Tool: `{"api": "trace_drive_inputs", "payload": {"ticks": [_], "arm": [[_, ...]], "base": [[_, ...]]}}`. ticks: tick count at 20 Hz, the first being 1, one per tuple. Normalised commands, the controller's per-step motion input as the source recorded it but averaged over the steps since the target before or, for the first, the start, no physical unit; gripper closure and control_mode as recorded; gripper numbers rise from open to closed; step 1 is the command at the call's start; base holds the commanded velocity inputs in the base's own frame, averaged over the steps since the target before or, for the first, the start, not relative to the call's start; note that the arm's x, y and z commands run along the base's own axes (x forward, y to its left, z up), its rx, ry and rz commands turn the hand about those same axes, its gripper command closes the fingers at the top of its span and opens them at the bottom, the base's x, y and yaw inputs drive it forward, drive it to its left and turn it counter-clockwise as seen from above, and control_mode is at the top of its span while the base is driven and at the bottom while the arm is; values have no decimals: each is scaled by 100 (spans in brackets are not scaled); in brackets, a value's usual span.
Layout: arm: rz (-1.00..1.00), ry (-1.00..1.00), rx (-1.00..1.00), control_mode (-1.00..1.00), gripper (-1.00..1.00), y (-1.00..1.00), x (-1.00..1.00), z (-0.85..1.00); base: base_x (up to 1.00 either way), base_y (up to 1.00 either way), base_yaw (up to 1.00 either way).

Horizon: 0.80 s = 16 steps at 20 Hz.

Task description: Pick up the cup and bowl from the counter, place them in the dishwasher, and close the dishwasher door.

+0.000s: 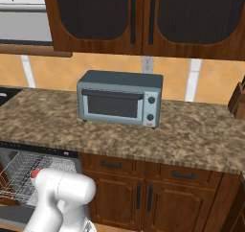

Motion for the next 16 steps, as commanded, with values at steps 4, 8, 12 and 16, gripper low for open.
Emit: {"api": "trace_drive_inputs", "payload": {"ticks": [4,8,12,16], "arm": [[7,-3,0,-100,-100,2,-56,-2],[11,-7,0,-100,-100,4,-57,-13],[0,0,-9,-100,-100,-9,38,-87],[0,4,-14,-100,-100,-7,76,-100]], "base": [[0,0,0],[0,0,0],[0,0,0],[0,0,0]]}}
